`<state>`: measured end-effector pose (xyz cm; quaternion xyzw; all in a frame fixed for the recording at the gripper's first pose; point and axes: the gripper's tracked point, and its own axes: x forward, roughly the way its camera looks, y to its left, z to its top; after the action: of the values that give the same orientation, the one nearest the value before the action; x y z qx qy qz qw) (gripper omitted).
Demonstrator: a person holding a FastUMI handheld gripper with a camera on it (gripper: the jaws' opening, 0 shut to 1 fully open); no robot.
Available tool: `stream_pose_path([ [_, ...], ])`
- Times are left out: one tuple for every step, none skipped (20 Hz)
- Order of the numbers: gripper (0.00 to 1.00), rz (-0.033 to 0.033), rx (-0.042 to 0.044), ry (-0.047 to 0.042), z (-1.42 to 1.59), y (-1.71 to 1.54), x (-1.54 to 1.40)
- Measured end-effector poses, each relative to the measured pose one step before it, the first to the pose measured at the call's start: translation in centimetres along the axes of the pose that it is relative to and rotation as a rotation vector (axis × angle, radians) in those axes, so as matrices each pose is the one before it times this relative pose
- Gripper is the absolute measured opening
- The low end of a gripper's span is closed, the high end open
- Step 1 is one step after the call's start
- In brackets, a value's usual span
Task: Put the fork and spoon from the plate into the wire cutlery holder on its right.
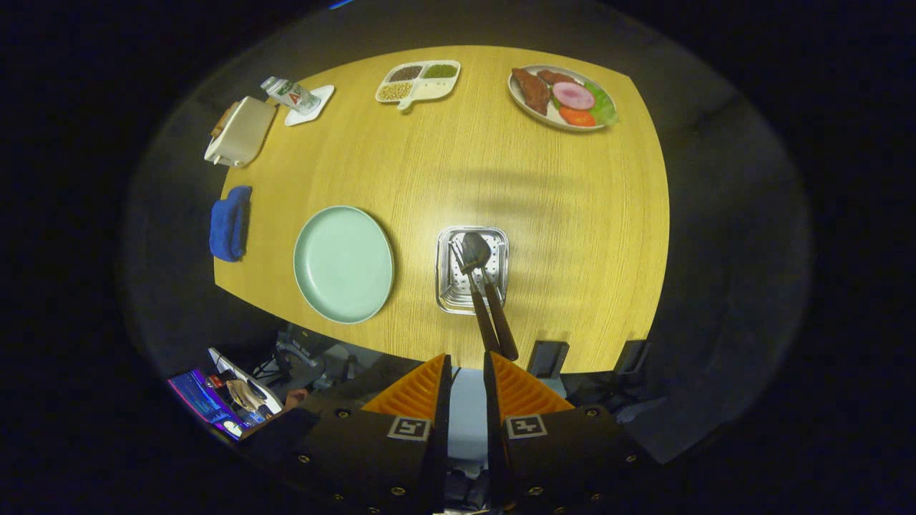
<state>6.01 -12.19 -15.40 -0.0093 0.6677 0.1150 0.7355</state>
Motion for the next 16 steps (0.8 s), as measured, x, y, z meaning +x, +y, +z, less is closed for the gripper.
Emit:
stream_pose_path([
  [0.24, 0.0077, 0.00433, -0.04895, 0.232, 0.707, -0.929],
  [0.24, 0.02252, -0.00225, -0.05004, 0.32, 1.241, -0.839],
  [0.24, 0.01332, -0.00465, -0.04642, 0.161, 0.926, -0.789],
  [0.24, 0.00311, -0.0075, -0.05093, 0.367, 0.719, -0.796],
  [0.24, -0.00427, -0.01024, -0.05682, 0.567, 0.47, -0.629],
  [0.24, -0.00114, -0.01216, -0.05688, 0.584, 0.586, -0.526],
  [0.24, 0.01467, -0.0099, -0.05599, 0.497, 0.903, -0.568],
  [0.24, 0.00943, -0.00319, -0.04893, 0.436, 0.918, -0.23],
  [0.24, 0.0011, -0.00328, -0.04709, 0.156, 0.619, -0.009],
  [0.24, -0.002, -0.00975, -0.05228, 0.382, 0.428, -0.182],
  [0.24, -0.01062, -0.00672, -0.05934, 0.785, -0.191, -0.621],
  [0.24, -0.01352, -0.00854, -0.06435, 0.594, 0.234, -0.443],
  [0.24, -0.00857, -0.00685, -0.06753, 0.607, 0.496, -0.503],
  [0.24, -0.01374, 0.00033, -0.07349, 0.806, 0.38, -0.378],
  [0.24, -0.00748, 0.01346, -0.07926, 0.844, 0.278, -0.665],
  [0.24, 0.00202, 0.00804, -0.06653, 0.757, 0.787, -0.429],
])
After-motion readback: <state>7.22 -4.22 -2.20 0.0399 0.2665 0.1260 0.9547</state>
